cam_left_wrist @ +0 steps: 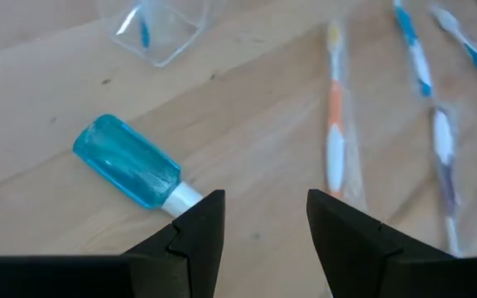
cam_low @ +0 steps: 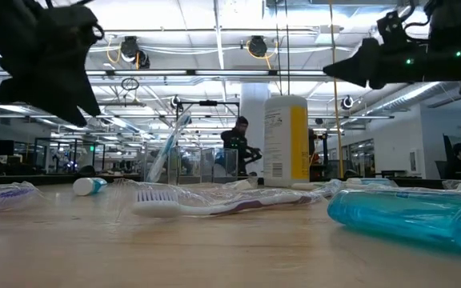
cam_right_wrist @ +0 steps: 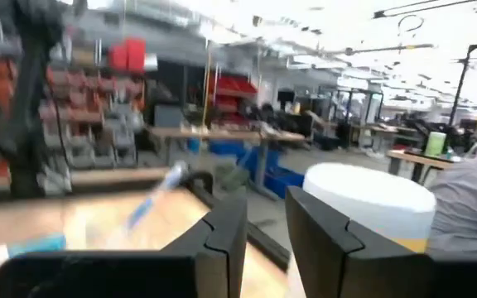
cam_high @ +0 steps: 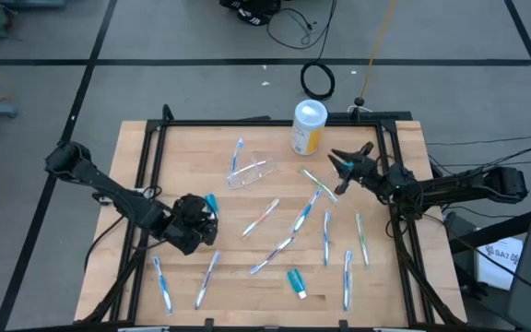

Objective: Pick & Place toothbrushing station
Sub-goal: Put the blue mouthwash into the transparent organizer

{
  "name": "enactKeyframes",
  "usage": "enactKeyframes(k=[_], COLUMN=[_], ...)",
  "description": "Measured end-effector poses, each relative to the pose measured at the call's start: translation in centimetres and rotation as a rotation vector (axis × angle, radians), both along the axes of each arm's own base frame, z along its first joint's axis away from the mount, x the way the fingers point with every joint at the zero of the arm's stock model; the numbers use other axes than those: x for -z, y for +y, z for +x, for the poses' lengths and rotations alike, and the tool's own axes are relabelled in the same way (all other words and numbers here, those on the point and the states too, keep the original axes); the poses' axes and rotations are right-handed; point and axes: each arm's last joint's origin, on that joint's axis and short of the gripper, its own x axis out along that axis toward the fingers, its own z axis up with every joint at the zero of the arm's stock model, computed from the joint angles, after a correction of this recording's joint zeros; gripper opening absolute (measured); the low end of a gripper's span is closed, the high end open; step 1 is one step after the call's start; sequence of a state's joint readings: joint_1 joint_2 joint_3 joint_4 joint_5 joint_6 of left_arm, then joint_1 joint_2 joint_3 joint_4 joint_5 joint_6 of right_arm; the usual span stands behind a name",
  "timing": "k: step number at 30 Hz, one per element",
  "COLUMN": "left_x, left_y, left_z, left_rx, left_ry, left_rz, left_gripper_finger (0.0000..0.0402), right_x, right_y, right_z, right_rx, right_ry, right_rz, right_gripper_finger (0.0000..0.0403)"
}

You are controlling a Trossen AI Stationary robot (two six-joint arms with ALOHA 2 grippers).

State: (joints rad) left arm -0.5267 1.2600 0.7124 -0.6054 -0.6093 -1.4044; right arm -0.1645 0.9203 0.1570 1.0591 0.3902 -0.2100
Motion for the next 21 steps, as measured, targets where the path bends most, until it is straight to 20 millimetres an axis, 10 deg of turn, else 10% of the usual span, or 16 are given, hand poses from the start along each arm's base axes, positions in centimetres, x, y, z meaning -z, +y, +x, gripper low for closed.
enactKeyframes(k=[21], left_x=[4.0], left_y=[2.4], left_z=[2.4], left_rx=[-0.496], left_ry=[0.064], left_rz=[-0.266], left_gripper_finger=[0.0177], right_x=[1.7], right_y=[-3.4], right_z=[-0.8], right_rx=[0.202], right_ry=[0.122], right_rz=[0.104], right_gripper_finger=[0.0183])
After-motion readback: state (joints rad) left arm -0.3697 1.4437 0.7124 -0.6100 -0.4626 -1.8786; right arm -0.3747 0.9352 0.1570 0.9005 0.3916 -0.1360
